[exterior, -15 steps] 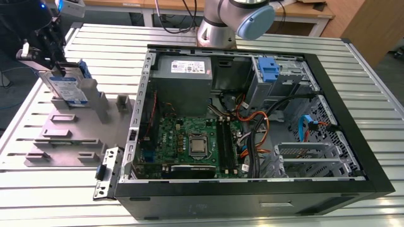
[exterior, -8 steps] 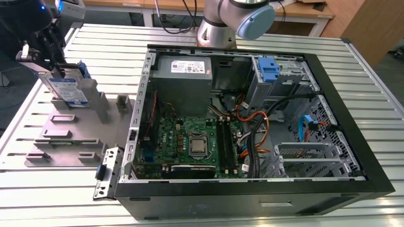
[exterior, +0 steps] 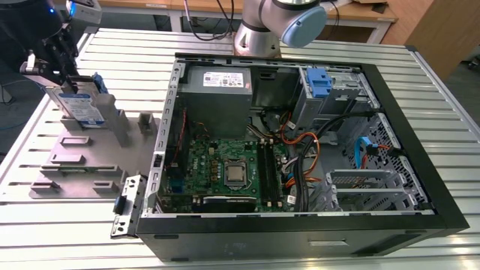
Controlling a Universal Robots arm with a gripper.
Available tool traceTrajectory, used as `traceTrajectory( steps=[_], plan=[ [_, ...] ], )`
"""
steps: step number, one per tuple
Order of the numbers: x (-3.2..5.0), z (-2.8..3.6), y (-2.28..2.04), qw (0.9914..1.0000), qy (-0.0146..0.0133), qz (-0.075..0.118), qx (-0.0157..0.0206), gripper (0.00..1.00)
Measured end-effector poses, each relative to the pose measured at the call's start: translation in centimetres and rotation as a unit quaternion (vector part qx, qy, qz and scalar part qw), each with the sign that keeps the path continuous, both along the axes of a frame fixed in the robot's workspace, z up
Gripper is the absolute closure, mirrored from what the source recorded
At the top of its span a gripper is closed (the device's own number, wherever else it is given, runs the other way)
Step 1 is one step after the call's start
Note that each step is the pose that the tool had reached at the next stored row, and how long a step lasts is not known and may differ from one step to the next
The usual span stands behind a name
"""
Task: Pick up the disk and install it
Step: 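Pick up the disk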
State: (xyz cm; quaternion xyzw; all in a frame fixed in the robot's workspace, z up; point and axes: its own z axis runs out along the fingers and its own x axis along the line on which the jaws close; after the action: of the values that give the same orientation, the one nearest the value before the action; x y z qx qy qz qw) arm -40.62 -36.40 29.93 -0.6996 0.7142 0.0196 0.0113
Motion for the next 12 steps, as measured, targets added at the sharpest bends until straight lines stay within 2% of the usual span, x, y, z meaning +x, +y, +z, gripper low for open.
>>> traceTrajectory(
  steps=[12],
  plan=[
    [0.0, 0.14, 0.0, 1.0, -0.0006, 0.0, 0.0004, 0.65]
  ],
)
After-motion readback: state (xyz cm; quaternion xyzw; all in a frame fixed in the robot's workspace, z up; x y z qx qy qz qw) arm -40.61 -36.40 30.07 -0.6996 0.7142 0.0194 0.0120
